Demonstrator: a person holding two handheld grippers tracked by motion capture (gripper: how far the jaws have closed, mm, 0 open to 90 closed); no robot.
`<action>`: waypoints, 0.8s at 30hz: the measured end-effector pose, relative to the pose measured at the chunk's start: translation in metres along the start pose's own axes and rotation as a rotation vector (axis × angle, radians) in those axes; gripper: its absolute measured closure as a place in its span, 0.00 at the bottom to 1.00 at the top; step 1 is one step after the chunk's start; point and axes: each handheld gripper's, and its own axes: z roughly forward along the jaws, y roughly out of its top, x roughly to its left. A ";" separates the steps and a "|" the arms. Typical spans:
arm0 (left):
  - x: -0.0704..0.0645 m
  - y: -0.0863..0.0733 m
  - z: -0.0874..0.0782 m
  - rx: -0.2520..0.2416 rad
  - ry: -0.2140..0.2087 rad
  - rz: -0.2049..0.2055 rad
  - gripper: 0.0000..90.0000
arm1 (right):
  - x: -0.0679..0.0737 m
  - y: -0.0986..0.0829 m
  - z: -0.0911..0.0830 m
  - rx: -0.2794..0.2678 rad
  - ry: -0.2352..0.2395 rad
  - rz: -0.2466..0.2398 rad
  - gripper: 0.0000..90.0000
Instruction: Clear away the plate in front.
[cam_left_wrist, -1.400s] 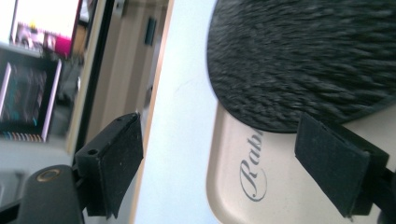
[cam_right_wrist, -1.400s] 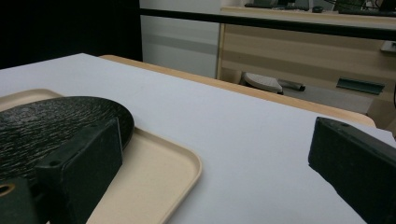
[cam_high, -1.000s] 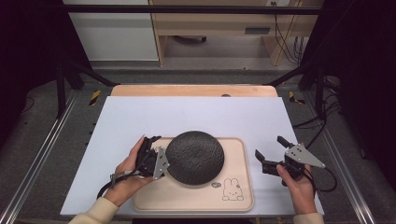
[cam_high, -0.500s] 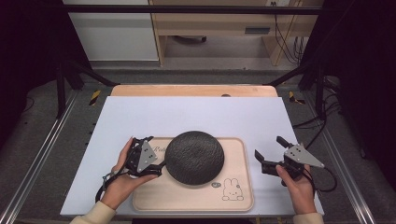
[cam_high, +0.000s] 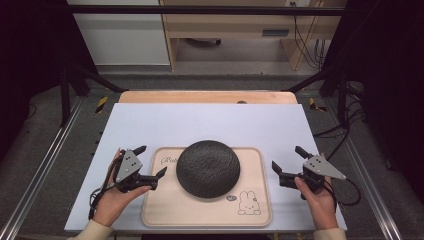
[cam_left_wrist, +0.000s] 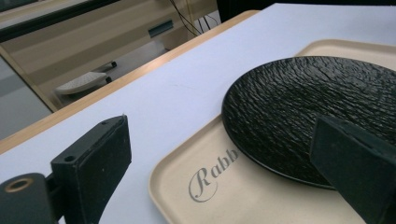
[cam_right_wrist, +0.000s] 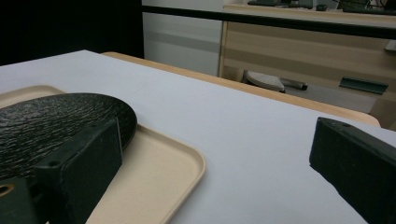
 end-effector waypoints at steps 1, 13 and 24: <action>0.002 -0.001 -0.002 -0.007 0.003 -0.007 0.05 | 0.000 0.000 0.000 -0.001 0.000 0.000 0.03; 0.025 -0.010 -0.029 -0.118 -0.001 -0.078 0.05 | -0.001 0.000 0.000 -0.005 -0.003 0.007 0.03; 0.033 -0.023 -0.044 -0.200 -0.092 -0.129 0.04 | -0.001 0.001 -0.001 -0.008 -0.001 0.007 0.03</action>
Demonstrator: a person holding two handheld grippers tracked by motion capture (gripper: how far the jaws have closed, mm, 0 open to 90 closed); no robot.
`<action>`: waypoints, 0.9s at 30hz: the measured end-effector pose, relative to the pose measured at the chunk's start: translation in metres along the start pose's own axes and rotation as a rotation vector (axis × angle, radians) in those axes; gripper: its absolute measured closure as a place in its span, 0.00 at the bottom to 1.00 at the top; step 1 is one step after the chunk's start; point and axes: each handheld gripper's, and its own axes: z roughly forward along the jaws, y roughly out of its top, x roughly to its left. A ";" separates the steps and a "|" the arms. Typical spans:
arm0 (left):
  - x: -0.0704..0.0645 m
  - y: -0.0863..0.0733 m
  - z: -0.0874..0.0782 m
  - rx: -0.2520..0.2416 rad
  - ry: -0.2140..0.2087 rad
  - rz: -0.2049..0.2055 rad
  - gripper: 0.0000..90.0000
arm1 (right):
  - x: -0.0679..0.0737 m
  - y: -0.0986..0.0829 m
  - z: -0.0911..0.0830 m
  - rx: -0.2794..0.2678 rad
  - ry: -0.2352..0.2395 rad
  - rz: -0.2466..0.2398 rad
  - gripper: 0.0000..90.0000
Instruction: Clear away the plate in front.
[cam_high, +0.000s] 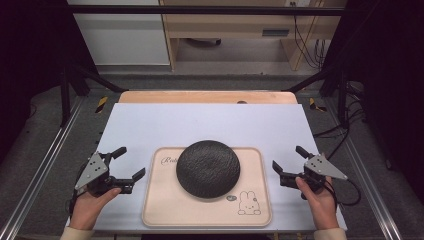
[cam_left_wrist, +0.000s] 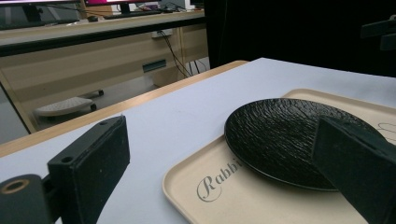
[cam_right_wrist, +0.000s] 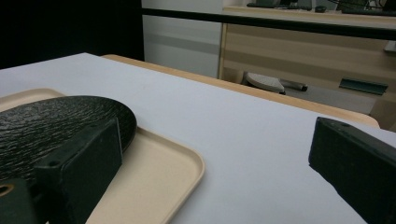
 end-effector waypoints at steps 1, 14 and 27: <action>0.001 -0.001 -0.001 -0.003 0.000 0.000 0.04 | 0.000 0.000 0.000 0.000 0.000 0.000 0.03; 0.001 -0.018 -0.010 -0.025 -0.022 -0.012 0.04 | 0.002 0.000 0.000 0.000 0.009 -0.004 0.03; 0.001 -0.022 -0.021 -0.013 0.000 -0.013 0.04 | 0.005 0.000 0.000 -0.005 0.028 -0.002 0.04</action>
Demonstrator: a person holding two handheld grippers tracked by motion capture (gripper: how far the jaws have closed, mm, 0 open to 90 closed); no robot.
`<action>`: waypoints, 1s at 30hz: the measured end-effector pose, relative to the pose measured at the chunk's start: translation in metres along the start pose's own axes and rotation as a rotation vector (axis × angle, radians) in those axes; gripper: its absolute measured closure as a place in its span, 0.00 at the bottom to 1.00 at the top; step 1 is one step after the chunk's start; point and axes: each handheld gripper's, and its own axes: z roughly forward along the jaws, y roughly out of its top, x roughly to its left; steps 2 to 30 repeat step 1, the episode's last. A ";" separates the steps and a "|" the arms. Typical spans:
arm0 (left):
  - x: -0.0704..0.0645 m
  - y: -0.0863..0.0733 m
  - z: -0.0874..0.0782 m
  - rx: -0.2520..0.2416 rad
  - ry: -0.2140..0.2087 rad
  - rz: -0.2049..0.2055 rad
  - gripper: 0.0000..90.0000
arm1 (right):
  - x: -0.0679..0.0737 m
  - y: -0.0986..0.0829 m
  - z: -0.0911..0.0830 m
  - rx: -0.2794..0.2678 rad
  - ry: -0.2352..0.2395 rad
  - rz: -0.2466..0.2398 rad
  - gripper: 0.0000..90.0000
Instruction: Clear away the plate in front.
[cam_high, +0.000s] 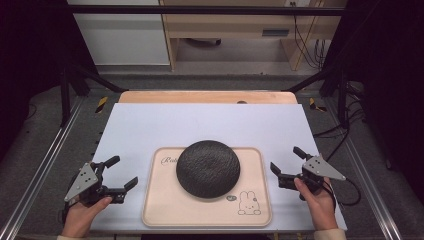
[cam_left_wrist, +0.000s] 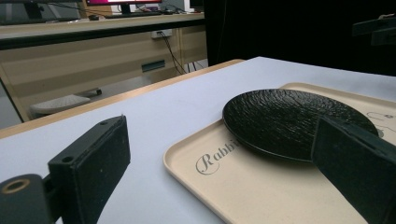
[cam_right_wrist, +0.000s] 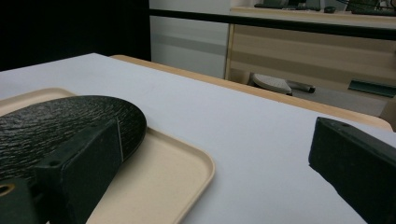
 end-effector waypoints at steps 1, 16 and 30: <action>0.000 0.000 0.000 -0.001 0.003 -0.002 0.04 | 0.000 0.000 0.000 -0.005 0.001 0.005 0.04; 0.000 0.000 0.000 -0.001 0.003 -0.002 0.04 | 0.000 0.000 0.000 -0.005 0.001 0.005 0.04; 0.000 0.000 0.000 -0.001 0.003 -0.002 0.04 | 0.000 0.000 0.000 -0.005 0.001 0.005 0.04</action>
